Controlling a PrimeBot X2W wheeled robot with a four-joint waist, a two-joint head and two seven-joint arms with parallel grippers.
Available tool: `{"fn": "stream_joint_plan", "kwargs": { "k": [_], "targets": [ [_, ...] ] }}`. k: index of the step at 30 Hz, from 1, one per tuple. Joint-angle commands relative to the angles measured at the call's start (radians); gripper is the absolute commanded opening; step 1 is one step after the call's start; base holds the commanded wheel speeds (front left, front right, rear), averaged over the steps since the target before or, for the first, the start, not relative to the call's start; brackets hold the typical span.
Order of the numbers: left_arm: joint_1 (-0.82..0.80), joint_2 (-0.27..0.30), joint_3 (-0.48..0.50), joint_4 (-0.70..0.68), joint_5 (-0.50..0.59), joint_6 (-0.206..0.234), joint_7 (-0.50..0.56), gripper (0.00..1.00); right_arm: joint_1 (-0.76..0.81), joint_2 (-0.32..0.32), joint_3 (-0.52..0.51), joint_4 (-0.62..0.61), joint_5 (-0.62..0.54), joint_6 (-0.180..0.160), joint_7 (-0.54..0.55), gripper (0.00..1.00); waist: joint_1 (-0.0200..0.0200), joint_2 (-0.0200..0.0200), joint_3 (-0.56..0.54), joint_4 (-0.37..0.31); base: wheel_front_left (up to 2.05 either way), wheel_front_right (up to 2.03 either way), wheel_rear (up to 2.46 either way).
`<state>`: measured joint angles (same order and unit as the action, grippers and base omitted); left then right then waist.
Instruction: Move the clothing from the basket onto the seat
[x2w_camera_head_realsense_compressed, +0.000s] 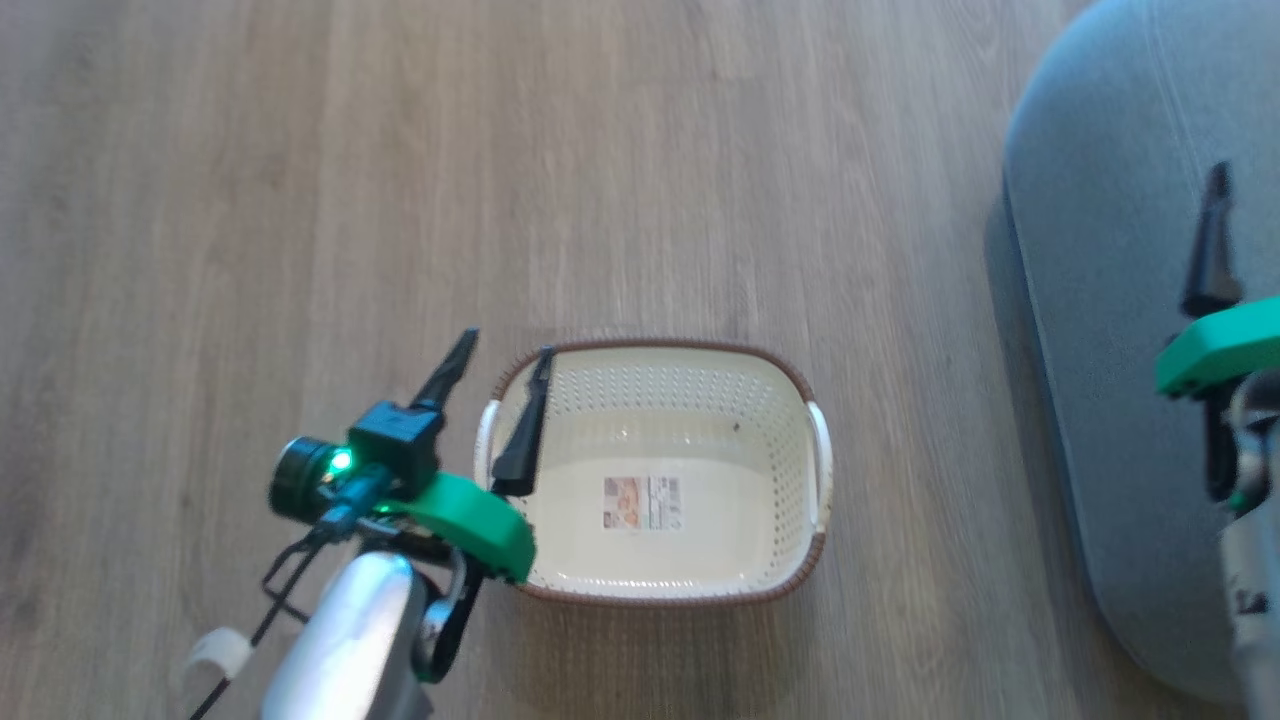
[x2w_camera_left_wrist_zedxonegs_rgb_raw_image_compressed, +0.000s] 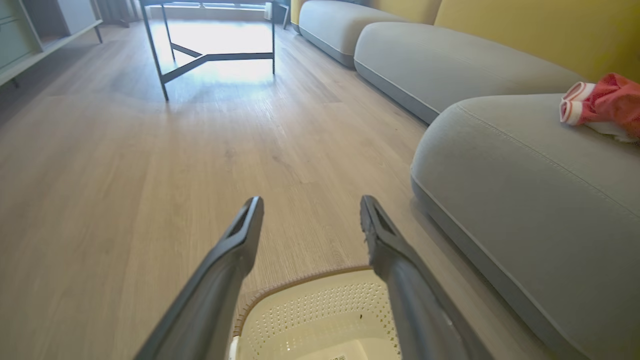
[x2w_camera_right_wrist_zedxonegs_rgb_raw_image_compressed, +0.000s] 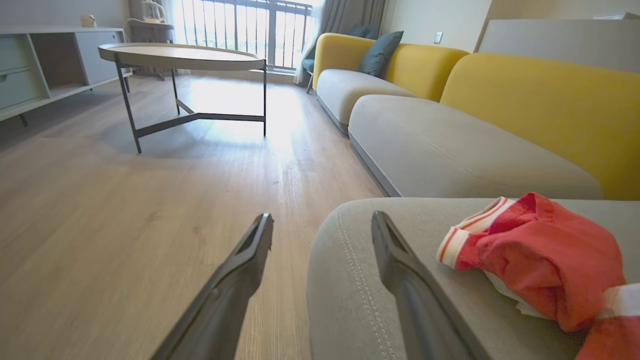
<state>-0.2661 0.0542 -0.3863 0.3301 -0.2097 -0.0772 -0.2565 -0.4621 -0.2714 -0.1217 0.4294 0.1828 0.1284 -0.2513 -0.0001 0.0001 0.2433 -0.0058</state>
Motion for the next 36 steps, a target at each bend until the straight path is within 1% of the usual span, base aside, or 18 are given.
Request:
{"fn": "stream_joint_plan", "kwargs": {
  "k": [1, 8, 13, 17, 21, 25, 36],
  "targets": [
    [-0.004, -0.001, 0.059, -0.031, 0.012, 0.008, -0.005, 1.00, 0.013, 0.001, 0.025, -0.041, -0.007, 0.002, -0.010, 1.00, 0.0001, -0.0001, -0.044, 0.040, 0.00, 0.00, 0.00],
    [0.052, -0.003, 0.195, -0.041, 0.031, 0.048, -0.005, 1.00, 0.079, 0.078, 0.110, -0.076, 0.019, 0.002, -0.010, 1.00, 0.0001, -0.0001, -0.112, 0.074, 0.00, 0.00, 0.00],
    [0.101, -0.003, 0.283, -0.057, 0.048, 0.079, -0.005, 1.00, 0.153, 0.120, 0.155, -0.100, 0.034, 0.002, -0.010, 1.00, 0.0001, -0.0001, -0.154, 0.075, 0.00, 0.00, 0.00],
    [0.143, -0.004, 0.326, -0.072, 0.057, 0.091, -0.005, 1.00, 0.212, 0.140, 0.177, -0.114, 0.031, 0.002, -0.010, 1.00, 0.0001, -0.0001, -0.179, 0.067, 0.00, 0.00, 0.00],
    [0.195, -0.004, 0.352, -0.093, 0.062, 0.099, -0.005, 1.00, 0.269, 0.160, 0.186, -0.132, 0.032, 0.002, -0.010, 1.00, 0.0001, -0.0001, -0.204, 0.051, 0.00, 0.00, 0.00],
    [0.233, -0.004, 0.357, -0.102, 0.055, 0.095, -0.005, 1.00, 0.315, 0.168, 0.193, -0.152, 0.027, 0.002, -0.010, 1.00, 0.0001, -0.0001, -0.226, 0.047, 0.00, 0.00, 0.00],
    [0.270, -0.004, 0.345, -0.120, 0.043, 0.082, -0.005, 1.00, 0.382, 0.190, 0.176, -0.176, 0.019, 0.002, -0.010, 1.00, 0.0001, -0.0001, -0.243, 0.044, 0.00, 0.00, 0.00]
  ]
}}
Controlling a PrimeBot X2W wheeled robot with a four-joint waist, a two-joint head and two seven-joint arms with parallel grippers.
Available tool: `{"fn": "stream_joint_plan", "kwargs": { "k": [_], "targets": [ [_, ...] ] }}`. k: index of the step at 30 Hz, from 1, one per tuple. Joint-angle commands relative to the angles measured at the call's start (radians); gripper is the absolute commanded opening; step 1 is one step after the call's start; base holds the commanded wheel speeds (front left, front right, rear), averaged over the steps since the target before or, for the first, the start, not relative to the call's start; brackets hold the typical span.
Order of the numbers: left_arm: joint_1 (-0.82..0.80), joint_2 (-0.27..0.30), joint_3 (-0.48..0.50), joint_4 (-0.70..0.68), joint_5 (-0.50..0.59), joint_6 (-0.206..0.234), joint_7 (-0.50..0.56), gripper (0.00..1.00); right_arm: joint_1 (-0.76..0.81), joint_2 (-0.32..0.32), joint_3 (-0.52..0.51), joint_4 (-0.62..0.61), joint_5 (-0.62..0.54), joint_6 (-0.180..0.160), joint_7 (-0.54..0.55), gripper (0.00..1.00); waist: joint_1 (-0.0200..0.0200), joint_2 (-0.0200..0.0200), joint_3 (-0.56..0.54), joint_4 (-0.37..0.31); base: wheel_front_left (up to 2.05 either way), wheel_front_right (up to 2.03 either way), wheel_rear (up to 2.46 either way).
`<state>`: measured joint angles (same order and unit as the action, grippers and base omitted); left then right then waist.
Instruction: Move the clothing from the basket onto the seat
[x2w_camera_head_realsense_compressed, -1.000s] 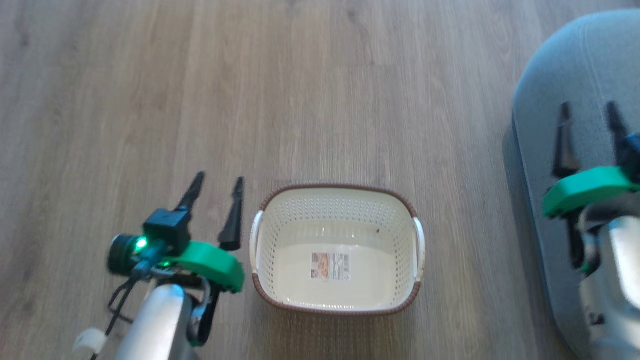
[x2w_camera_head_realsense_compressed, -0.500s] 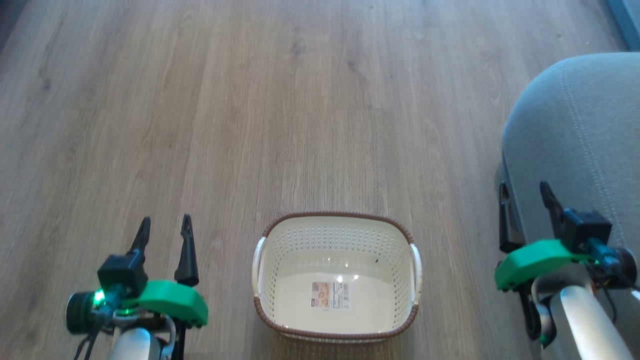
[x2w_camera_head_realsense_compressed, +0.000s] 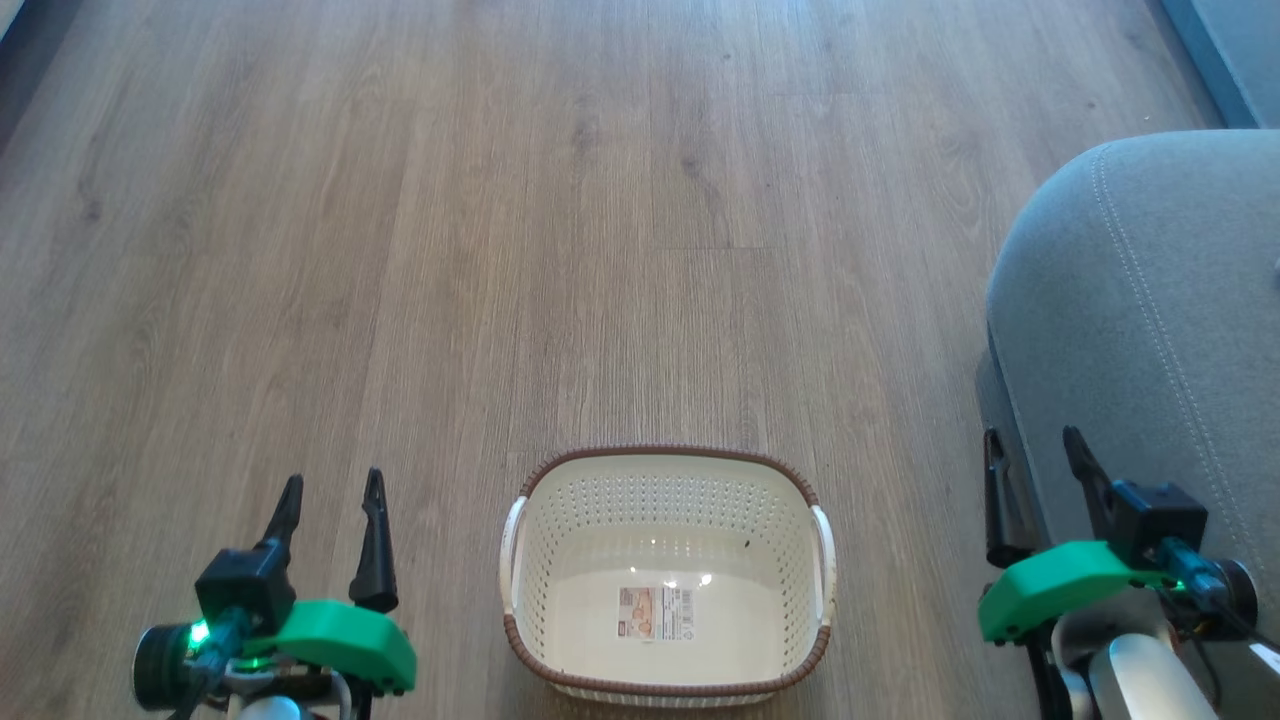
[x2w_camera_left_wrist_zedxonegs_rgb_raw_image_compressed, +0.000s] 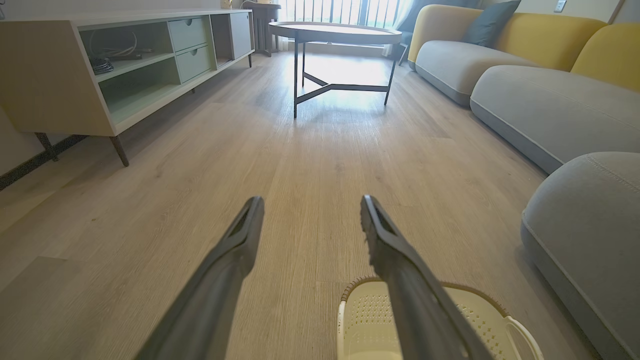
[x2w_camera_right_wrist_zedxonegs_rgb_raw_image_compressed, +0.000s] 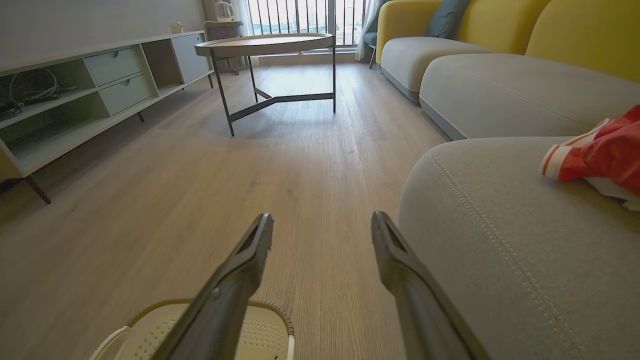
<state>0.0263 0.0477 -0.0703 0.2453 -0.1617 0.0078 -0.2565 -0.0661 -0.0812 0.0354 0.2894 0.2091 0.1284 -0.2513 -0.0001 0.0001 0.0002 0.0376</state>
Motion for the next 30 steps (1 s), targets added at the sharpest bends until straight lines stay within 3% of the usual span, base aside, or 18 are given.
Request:
{"fn": "stream_joint_plan", "kwargs": {
  "k": [1, 22, 23, 30],
  "targets": [
    [-0.022, 0.003, 0.028, -0.036, -0.004, -0.004, -0.005, 1.00, -0.012, 0.002, 0.019, -0.037, -0.009, 0.002, -0.010, 1.00, 0.0001, -0.0001, 0.001, 0.000, 0.00, 0.00, 0.00],
    [-0.016, 0.003, 0.020, -0.041, -0.006, -0.040, -0.005, 1.00, -0.019, 0.015, 0.014, -0.027, -0.023, 0.002, -0.010, 1.00, 0.0001, -0.0001, 0.012, -0.007, 0.00, 0.00, 0.00],
    [0.011, 0.000, -0.008, -0.010, -0.003, -0.042, 0.000, 0.00, 0.011, 0.013, -0.004, 0.000, -0.016, 0.000, 0.000, 0.00, 0.0001, -0.0001, 0.012, -0.007, 0.00, 0.00, 0.00],
    [0.019, -0.001, -0.006, 0.041, -0.051, -0.046, 0.015, 0.00, 0.017, 0.015, -0.006, 0.044, 0.029, 0.000, 0.017, 0.00, 0.0001, -0.0001, 0.012, -0.008, 0.00, 0.00, 0.00]
  ]
}}
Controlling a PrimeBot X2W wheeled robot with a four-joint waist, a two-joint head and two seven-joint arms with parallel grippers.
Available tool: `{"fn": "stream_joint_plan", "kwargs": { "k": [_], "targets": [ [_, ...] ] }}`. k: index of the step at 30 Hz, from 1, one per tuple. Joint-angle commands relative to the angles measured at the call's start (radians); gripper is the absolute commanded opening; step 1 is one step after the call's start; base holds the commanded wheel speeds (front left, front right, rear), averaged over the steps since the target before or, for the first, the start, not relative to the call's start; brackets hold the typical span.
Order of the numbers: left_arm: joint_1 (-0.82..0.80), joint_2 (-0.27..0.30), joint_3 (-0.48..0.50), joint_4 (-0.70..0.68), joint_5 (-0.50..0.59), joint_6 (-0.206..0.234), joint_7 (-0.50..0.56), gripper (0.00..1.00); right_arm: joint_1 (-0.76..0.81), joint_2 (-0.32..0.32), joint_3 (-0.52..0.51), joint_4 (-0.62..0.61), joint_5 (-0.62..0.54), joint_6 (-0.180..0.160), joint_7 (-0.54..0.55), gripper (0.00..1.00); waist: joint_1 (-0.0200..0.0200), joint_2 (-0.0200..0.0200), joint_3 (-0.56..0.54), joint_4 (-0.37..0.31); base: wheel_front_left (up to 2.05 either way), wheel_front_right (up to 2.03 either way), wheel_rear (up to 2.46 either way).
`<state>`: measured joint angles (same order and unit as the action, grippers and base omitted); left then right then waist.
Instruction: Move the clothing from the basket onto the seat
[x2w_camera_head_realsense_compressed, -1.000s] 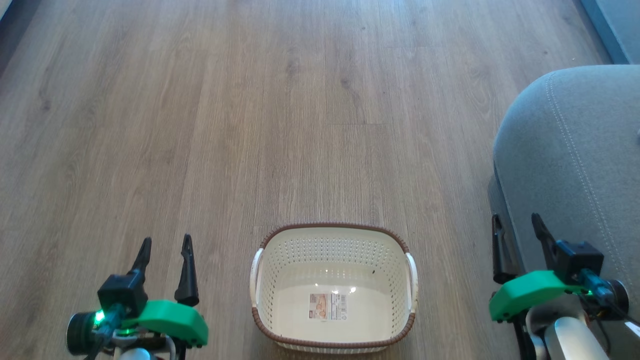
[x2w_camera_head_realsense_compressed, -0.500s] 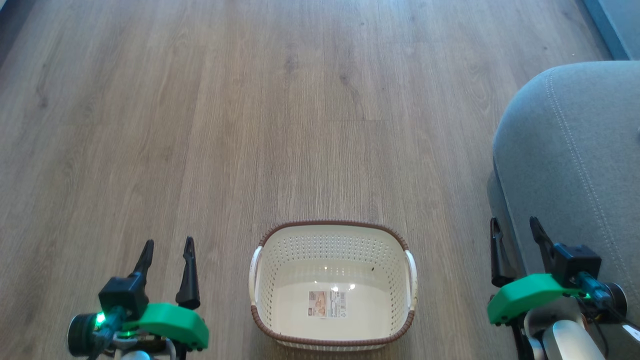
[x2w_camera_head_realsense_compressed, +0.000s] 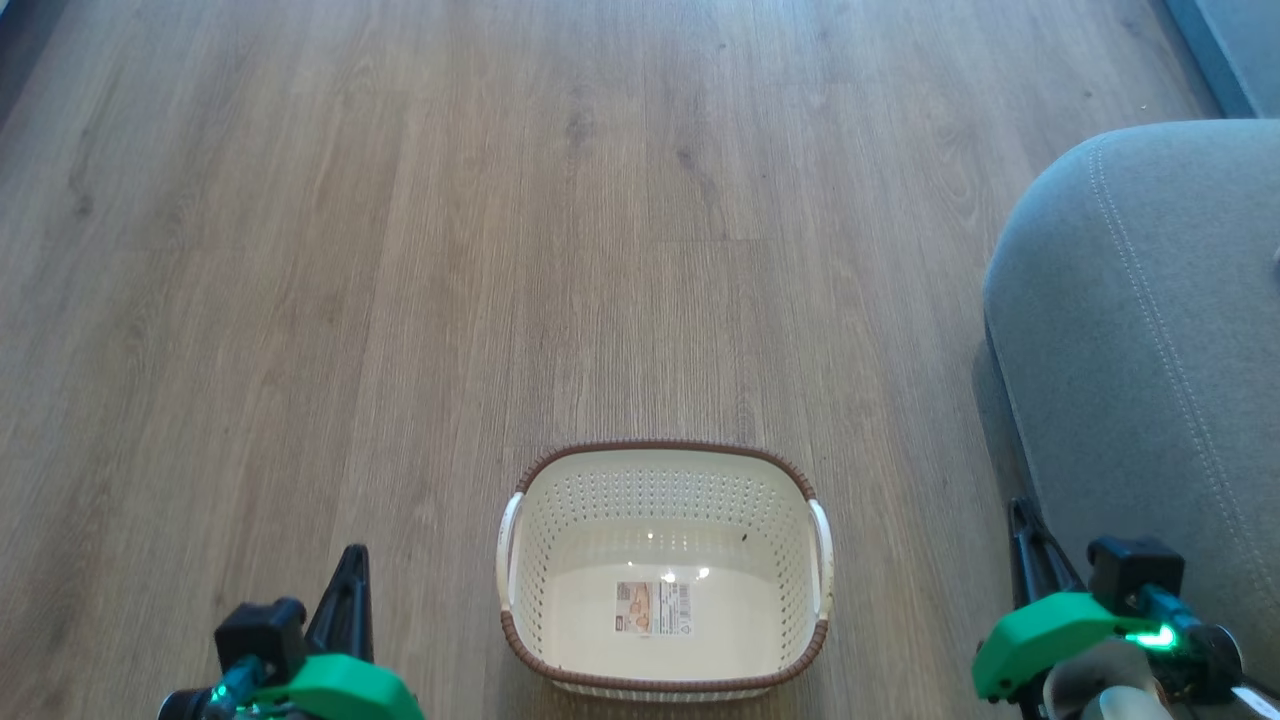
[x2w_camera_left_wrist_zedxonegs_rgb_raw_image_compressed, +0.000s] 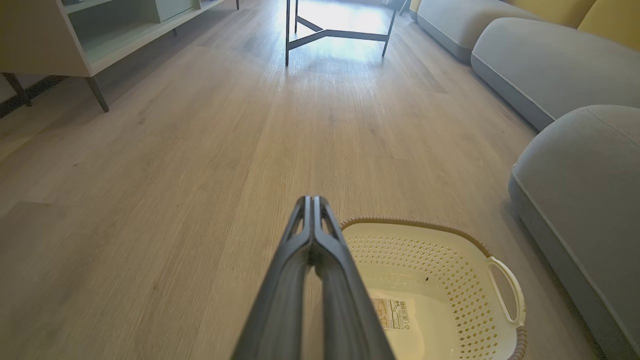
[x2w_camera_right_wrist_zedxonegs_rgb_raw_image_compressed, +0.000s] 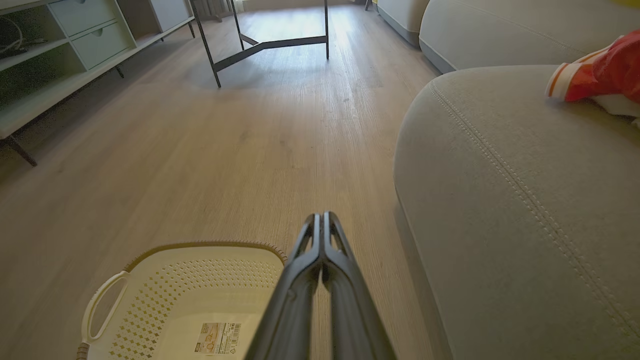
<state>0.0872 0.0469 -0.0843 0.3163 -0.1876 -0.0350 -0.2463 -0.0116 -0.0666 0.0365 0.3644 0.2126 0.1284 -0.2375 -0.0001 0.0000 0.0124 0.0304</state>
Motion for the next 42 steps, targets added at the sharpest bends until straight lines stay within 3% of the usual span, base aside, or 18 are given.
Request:
{"fn": "stream_joint_plan", "kwargs": {
  "k": [1, 42],
  "targets": [
    [-0.043, 0.000, 0.010, -0.030, -0.036, -0.004, 0.008, 0.00, -0.038, 0.000, -0.008, -0.031, 0.037, 0.000, 0.006, 0.00, 0.0001, 0.0000, 0.000, -0.001, 0.00, 0.00, 0.00],
    [-0.092, 0.001, 0.071, -0.046, -0.497, -0.034, 0.124, 0.00, -0.056, 0.006, -0.055, -0.062, 0.489, 0.001, 0.120, 0.00, 0.0001, 0.0000, -0.003, -0.011, 0.00, 0.00, 0.00]
  ]
}}
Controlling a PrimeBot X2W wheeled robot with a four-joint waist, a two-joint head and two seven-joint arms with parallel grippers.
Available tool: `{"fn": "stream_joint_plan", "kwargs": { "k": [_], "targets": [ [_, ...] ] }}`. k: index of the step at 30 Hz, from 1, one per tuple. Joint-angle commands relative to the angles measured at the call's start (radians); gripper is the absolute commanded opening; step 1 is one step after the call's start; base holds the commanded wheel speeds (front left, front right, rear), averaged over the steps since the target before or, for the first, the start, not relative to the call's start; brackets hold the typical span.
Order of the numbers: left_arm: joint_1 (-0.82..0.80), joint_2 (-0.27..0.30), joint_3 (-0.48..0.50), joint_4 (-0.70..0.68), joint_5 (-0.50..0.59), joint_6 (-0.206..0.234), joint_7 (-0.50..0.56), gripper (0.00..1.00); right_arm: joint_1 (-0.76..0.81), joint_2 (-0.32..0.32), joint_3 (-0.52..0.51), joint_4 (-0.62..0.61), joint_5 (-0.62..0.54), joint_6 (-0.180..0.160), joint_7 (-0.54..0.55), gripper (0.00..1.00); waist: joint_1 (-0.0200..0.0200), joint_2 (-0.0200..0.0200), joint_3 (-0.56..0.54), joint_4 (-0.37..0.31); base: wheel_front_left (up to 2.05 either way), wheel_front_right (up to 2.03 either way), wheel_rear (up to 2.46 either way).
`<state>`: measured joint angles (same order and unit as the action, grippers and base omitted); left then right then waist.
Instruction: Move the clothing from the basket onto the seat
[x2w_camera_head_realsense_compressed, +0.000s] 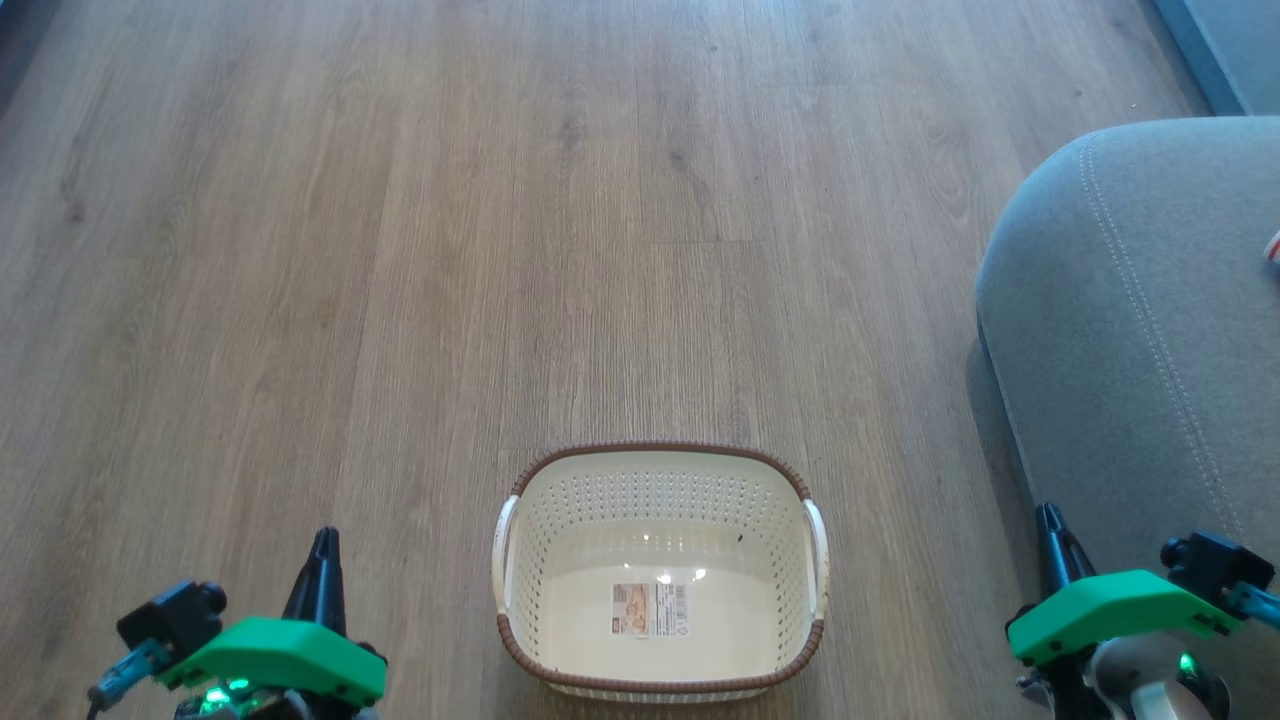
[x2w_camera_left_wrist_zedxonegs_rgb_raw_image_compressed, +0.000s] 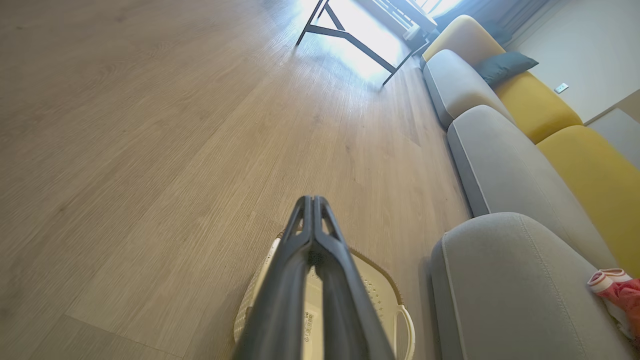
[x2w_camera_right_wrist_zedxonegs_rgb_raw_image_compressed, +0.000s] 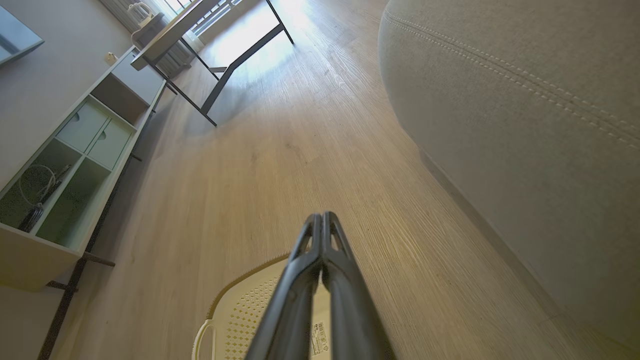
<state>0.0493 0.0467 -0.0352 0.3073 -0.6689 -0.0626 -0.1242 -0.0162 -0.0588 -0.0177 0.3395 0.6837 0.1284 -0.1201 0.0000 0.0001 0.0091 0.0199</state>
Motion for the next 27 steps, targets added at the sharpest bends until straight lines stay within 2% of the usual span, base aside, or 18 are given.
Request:
{"fn": "stream_joint_plan", "kwargs": {
  "k": [1, 27],
  "targets": [
    [-0.055, 0.001, 0.024, -0.037, -0.028, -0.007, 0.004, 0.00, -0.052, -0.002, -0.001, -0.038, 0.029, 0.001, 0.005, 0.00, 0.0000, -0.0001, 0.000, 0.000, 0.00, 0.00, 0.00],
    [-0.089, 0.002, 0.065, -0.045, -0.327, -0.027, 0.081, 0.00, -0.065, 0.001, -0.033, -0.057, 0.323, 0.001, 0.080, 0.00, 0.0000, -0.0001, -0.002, -0.007, 0.00, 0.00, 0.00]
  ]
}}
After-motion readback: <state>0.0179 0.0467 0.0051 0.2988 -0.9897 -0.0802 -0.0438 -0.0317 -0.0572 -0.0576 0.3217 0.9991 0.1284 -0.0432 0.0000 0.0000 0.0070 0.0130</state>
